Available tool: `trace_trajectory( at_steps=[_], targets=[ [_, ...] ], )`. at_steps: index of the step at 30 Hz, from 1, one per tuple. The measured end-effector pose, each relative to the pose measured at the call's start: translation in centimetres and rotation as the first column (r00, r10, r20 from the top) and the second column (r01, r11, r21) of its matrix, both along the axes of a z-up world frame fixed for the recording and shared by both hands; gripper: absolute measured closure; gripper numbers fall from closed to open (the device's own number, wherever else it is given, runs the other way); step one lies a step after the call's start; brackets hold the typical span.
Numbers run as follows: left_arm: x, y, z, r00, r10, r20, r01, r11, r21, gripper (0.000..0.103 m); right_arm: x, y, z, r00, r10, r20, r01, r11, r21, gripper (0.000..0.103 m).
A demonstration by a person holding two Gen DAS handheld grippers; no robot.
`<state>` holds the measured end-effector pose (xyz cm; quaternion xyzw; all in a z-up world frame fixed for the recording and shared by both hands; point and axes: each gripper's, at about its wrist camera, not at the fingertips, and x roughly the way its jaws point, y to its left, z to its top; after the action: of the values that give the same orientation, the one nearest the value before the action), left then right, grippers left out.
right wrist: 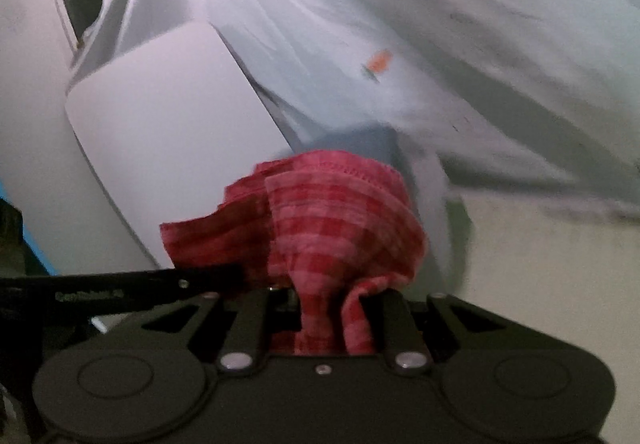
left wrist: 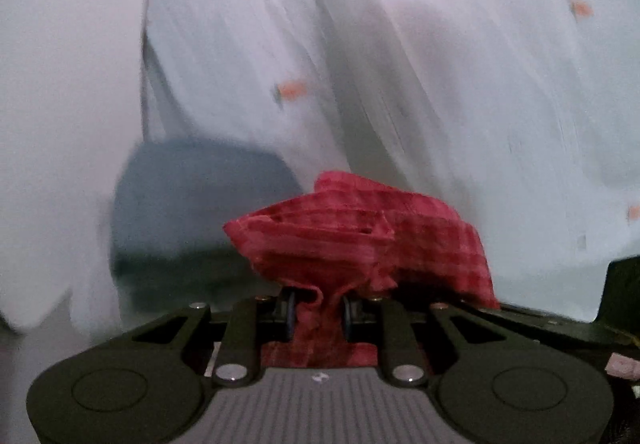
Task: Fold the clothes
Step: 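Lift the red bundle with both tools and carry it toward the grey cloth stack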
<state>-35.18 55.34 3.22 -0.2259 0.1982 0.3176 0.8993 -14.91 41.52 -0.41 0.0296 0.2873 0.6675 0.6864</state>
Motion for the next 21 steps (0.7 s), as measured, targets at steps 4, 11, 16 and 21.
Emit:
trace_trajectory(
  at_steps=[4,11,16,21],
  targets=[
    [0.1,5.5,2.5,0.995,0.061,0.072,-0.065,0.997,0.045,0.081,2.2,6.0,3.6,0.999,0.033,-0.001,-0.032,0.997,0.069,0.086],
    [1.7,13.8,2.4,0.979,0.182,0.096,-0.187,0.981,0.043,0.081,5.3,15.4,5.2,0.997,0.083,0.001,-0.082,0.993,0.086,0.084],
    [3.1,18.3,-1.0,0.962,0.272,0.019,-0.272,0.962,0.001,0.082,6.4,20.3,2.3,0.995,0.071,0.063,-0.07,0.997,-0.011,0.076],
    [3.5,19.3,-4.9,0.963,0.269,0.014,-0.267,0.958,-0.102,0.045,8.6,21.9,-1.3,0.998,-0.007,0.057,0.013,0.994,-0.108,0.033]
  ],
)
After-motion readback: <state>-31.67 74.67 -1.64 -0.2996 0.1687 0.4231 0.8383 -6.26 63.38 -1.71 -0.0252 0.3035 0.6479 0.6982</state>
